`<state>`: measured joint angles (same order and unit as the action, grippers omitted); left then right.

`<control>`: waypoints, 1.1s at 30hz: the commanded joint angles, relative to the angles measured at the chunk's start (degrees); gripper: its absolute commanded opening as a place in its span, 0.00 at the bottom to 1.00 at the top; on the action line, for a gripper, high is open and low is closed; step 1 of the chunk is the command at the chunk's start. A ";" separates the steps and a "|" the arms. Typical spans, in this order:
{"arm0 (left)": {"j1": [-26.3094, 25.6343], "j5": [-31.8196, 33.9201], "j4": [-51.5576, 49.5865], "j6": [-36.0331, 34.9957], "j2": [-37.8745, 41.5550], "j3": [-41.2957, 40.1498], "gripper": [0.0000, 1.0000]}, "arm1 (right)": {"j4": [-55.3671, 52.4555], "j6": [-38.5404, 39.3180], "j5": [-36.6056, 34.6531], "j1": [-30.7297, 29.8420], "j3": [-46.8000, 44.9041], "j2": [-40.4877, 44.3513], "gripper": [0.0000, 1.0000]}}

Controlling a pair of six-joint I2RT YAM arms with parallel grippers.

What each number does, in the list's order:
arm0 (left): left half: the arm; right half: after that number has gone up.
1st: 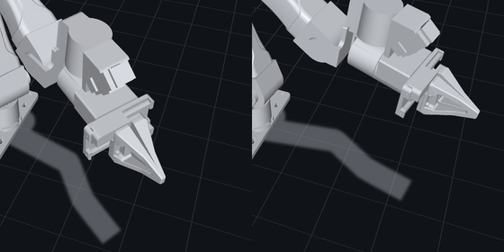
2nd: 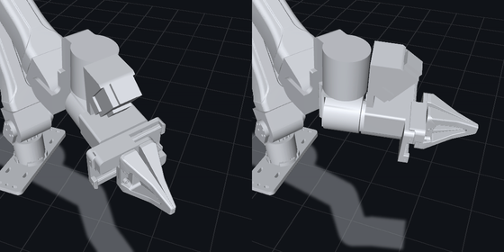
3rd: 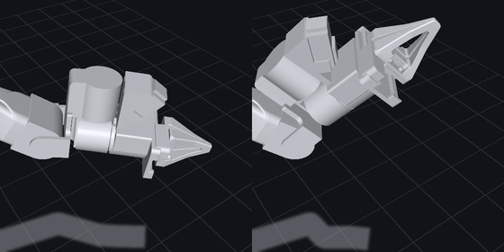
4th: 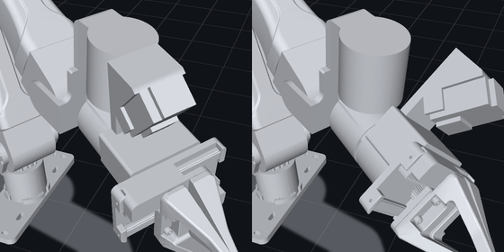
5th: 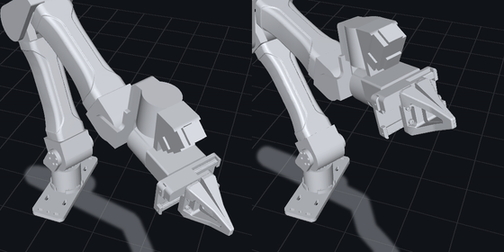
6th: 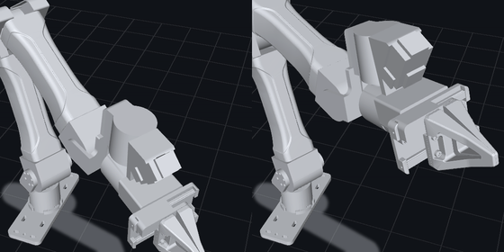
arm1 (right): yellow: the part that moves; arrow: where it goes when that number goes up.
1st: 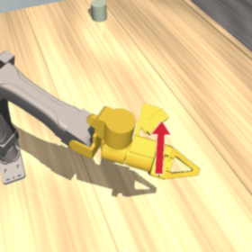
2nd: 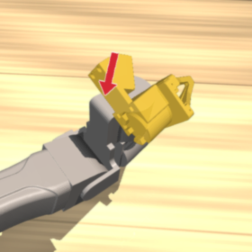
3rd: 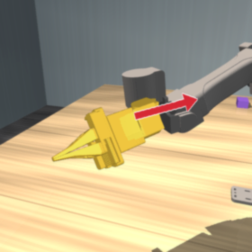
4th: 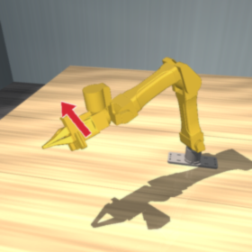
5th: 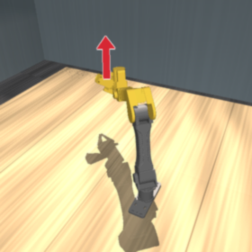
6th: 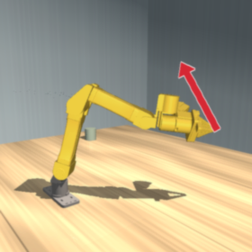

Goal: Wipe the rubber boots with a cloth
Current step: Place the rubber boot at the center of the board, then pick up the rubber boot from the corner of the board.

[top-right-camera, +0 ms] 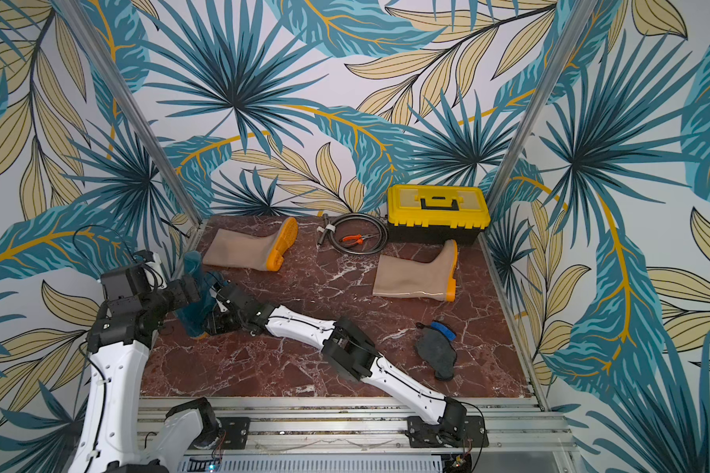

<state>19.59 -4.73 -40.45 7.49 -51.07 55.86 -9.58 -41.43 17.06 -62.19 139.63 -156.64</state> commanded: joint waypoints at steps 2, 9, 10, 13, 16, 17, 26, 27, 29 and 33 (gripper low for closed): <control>0.71 1.48 -1.61 0.33 4.25 1.14 1.00 | -1.11 3.42 -2.53 -0.03 -3.74 6.64 0.46; 0.71 -0.64 -3.36 1.35 10.47 2.69 1.00 | -5.29 4.41 -2.34 0.17 -4.40 7.89 0.49; 0.71 -0.96 -3.39 1.40 10.78 3.02 1.00 | -5.49 4.35 -2.62 0.34 -4.75 8.30 0.49; 0.71 -1.90 -3.56 1.35 11.30 4.78 1.00 | -5.42 4.29 -4.00 0.75 -6.73 10.13 0.49; 0.71 -0.99 -3.67 0.45 11.60 6.29 1.00 | -5.55 4.24 -5.39 1.24 -8.38 11.89 0.49; 0.71 -0.04 -3.63 -0.11 11.68 6.90 1.00 | -5.93 4.25 -5.63 1.44 -8.50 12.20 0.50; 0.66 -7.90 -4.06 -6.51 6.06 16.50 1.00 | -18.06 7.57 -21.67 5.34 -9.15 17.06 0.56; 0.63 -9.78 -4.37 -6.77 4.10 17.73 1.00 | -19.80 7.79 -25.52 5.76 -8.87 17.15 0.58; 0.40 -13.85 -4.21 -6.61 1.48 19.37 1.00 | -21.75 7.27 -31.34 7.02 -8.62 17.11 0.62; -6.00 -12.14 -4.21 -7.94 -3.54 22.78 0.99 | -21.22 3.28 -35.12 10.62 -8.38 15.28 0.67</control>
<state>17.17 -15.29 -44.42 1.83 -51.88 76.42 -27.40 -35.99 -10.50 -53.67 131.37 -140.57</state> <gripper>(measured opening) 0.995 0.667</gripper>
